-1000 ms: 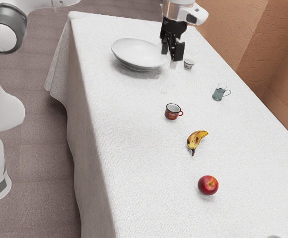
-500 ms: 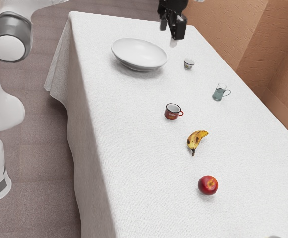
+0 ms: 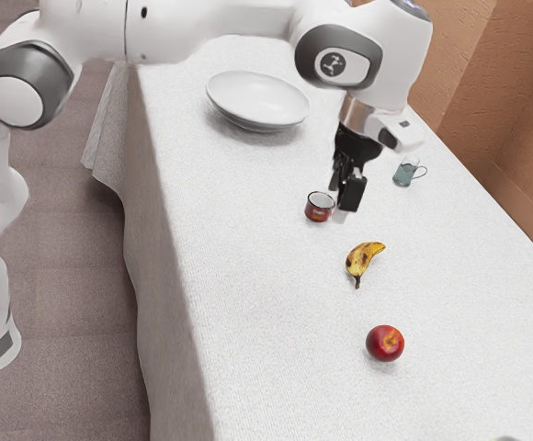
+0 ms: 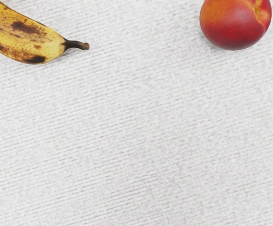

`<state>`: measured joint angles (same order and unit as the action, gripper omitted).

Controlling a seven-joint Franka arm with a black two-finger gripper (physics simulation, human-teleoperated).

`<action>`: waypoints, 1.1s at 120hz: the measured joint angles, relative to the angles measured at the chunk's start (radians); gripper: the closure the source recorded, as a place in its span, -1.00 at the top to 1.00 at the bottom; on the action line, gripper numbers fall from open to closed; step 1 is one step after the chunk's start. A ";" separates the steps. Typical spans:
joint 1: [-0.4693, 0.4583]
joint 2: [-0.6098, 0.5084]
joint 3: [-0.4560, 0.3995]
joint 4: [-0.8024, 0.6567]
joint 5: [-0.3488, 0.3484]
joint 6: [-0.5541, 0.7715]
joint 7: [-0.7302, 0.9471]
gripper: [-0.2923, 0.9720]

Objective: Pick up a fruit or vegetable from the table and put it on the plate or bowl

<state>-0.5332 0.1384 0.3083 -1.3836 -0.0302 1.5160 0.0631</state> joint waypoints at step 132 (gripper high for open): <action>0.044 0.119 -0.204 -0.165 -0.115 0.445 0.079 0.50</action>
<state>-0.4896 0.2575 0.1043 -1.5489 -0.1451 1.9608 0.1417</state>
